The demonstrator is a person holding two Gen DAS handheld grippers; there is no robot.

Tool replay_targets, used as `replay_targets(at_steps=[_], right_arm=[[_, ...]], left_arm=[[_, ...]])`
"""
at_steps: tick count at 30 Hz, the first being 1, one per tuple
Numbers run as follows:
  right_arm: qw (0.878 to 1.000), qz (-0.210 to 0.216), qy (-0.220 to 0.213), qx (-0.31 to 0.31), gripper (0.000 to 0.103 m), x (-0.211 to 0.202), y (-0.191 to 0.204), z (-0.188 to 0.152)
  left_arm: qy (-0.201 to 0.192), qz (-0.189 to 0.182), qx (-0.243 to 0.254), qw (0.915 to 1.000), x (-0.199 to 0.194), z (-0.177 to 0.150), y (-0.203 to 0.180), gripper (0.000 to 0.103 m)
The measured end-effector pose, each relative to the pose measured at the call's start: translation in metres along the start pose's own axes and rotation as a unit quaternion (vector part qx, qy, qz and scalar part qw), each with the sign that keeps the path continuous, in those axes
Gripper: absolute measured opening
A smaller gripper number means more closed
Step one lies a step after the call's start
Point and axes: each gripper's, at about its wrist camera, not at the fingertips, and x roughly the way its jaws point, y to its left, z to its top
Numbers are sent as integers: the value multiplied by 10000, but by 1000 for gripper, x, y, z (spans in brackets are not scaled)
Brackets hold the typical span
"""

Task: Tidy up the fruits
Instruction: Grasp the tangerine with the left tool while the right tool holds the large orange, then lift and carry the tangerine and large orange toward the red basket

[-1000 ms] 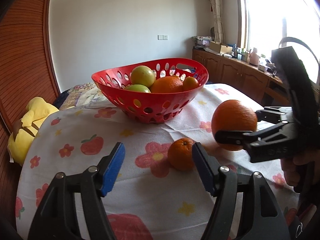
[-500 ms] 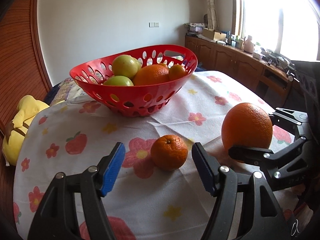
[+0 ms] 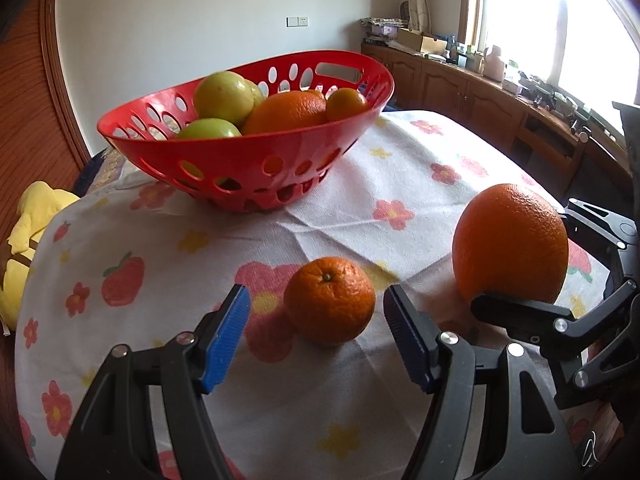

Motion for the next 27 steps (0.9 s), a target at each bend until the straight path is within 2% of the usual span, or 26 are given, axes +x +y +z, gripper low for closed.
replay_targets(at_steps=[6, 11, 14, 18, 27], right_arm=[[10000, -63, -1, -67, 90, 1, 2, -1], [10000, -24, 3, -24, 90, 1, 1, -2], [10000, -12, 8, -11, 90, 2, 0, -1], [10000, -35, 10, -39, 90, 1, 1, -2], [10000, -13, 29, -46, 90, 2, 2, -2]], left_arm=[[-11, -75, -125, 9999, 0, -2, 4, 67], [-33, -303, -195, 9993, -3, -5, 5, 47], [-85, -174, -239, 9995, -10, -7, 4, 46], [-340, -326, -383, 9982, -32, -6, 9, 46], [-764, -197, -408, 9960, -66, 3, 22, 46]])
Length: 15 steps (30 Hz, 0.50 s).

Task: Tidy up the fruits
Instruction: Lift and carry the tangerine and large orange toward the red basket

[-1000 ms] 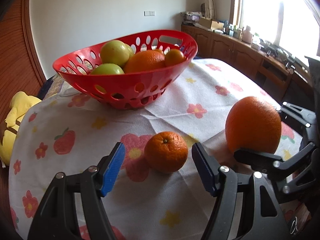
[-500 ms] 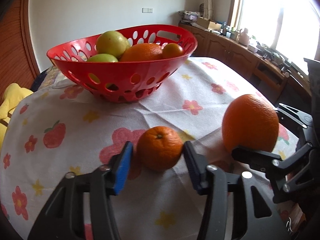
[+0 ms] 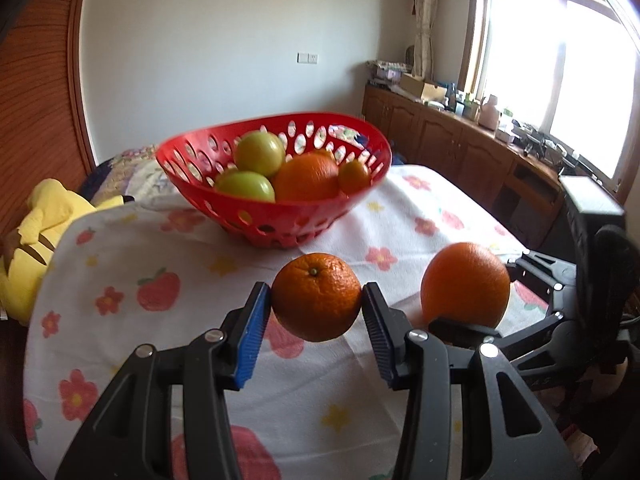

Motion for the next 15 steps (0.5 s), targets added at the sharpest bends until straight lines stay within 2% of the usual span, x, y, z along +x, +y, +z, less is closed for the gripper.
replay_targets(at_steps=[12, 15], right_arm=[[10000, 11, -9, 12, 89, -2, -1, 1], [9999, 139, -5, 87, 89, -5, -4, 8]], left_arm=[[-313, 104, 110, 9994, -20, 14, 2, 46], [-383, 122, 164, 9991, -24, 19, 4, 46]])
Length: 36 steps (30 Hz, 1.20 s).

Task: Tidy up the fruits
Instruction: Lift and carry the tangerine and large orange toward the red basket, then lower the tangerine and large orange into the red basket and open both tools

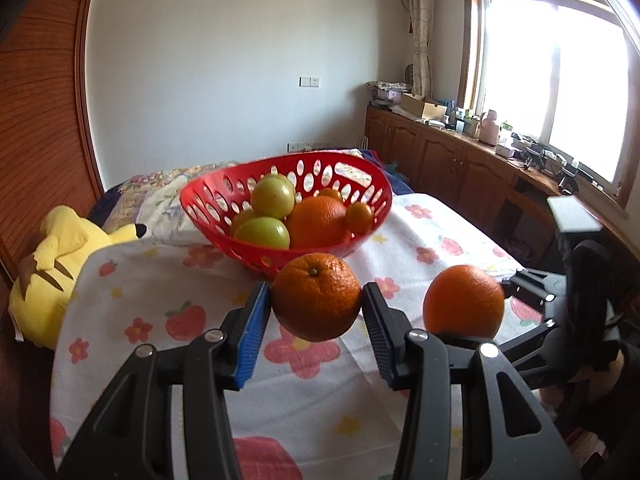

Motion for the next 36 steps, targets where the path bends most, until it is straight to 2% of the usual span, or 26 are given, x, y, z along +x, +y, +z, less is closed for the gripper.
replay_targets(at_steps=[4, 7, 14, 28, 36], right_arm=[[9994, 99, -280, -167, 89, -19, 4, 27], [9978, 74, -508, -429, 89, -30, 8, 60], [9952, 12, -709, -673, 89, -18, 4, 120], [9976, 34, -299, -624, 89, 76, -20, 190], [9970, -19, -55, -773, 89, 101, -18, 193]], left_arm=[[-87, 44, -14, 10000, -1, 11, 8, 46], [-140, 73, -16, 9999, 1, 22, 14, 46], [-143, 191, 73, 9997, 19, 42, 29, 46], [8, 270, 24, 9996, 68, 64, 53, 46], [92, 349, -41, 9993, 86, 68, 66, 46]])
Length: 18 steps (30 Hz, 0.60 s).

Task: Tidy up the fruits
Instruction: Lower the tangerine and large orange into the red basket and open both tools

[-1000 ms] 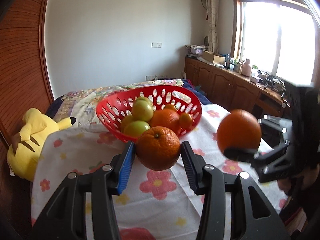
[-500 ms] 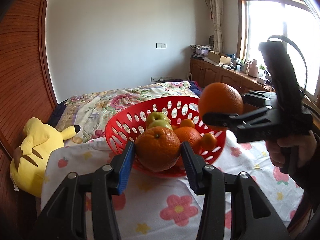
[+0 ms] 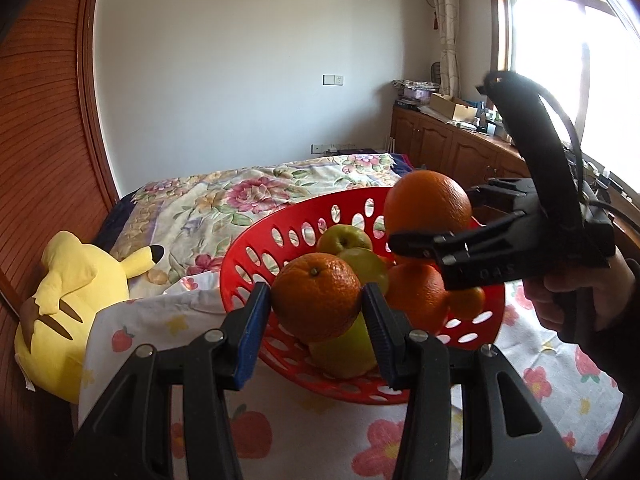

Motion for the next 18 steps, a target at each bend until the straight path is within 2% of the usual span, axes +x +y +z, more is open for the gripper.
replay_targets(at_steps=[18], right_arm=[[9998, 38, -58, 176, 90, 4, -8, -2]], left_arm=[[108, 122, -74, 9998, 25, 3, 8, 47]])
